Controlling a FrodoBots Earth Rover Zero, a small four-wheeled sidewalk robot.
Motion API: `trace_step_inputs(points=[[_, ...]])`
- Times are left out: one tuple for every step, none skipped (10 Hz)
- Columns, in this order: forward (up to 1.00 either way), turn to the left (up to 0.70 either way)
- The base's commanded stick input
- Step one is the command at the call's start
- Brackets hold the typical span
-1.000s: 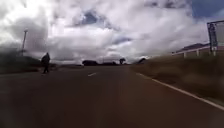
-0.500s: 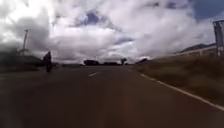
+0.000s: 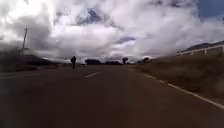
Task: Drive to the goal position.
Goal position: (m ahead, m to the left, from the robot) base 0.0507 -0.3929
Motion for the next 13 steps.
trace_step_inputs(points=[[0.0,0.0],[0.04,0.0],[0.1,0.01],[0.17,0.02],[0.23,0.02],[0.3,0.03],[0.36,0.04],[0.43,0.04],[0.5,0.05],[0.56,0.06],[0.63,0.06],[0.69,0.07],[0.7,0.07]])
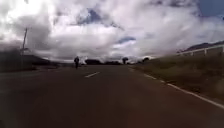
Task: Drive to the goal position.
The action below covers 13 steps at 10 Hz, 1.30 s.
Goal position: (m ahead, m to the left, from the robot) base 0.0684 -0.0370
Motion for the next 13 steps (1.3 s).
trace_step_inputs(points=[[0.7,0.07],[0.7,0.07],[0.7,0.07],[0.7,0.07],[0.7,0.07],[0.7,0.07],[0.7,0.07],[0.7,0.07],[0.7,0.07],[0.7,0.07],[0.7,0.07],[0.7,0.07],[0.7,0.07]])
